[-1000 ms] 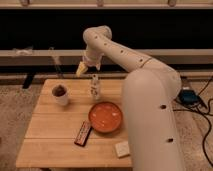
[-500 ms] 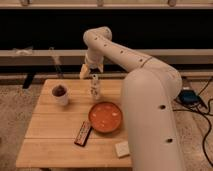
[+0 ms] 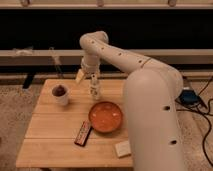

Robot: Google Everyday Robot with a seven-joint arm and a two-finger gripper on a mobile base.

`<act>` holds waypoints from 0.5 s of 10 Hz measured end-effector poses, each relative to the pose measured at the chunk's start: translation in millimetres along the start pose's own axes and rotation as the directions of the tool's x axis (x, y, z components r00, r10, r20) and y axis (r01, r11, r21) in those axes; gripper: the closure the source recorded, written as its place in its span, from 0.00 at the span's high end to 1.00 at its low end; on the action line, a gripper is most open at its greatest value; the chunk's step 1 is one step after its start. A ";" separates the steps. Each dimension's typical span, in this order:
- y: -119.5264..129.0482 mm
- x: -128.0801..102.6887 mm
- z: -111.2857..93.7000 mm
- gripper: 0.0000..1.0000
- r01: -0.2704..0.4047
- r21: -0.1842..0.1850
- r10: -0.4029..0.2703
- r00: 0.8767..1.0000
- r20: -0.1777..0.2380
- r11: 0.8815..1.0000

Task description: Knock the bottle over

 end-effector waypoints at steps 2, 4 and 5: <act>27.2 -8.0 -9.4 0.80 0.040 -0.022 -0.040 0.999 0.000 0.999; 51.1 -13.4 -25.2 0.80 0.075 -0.034 -0.075 0.997 -0.003 0.997; 61.8 -15.4 -34.5 0.80 0.092 -0.040 -0.092 0.996 0.000 0.995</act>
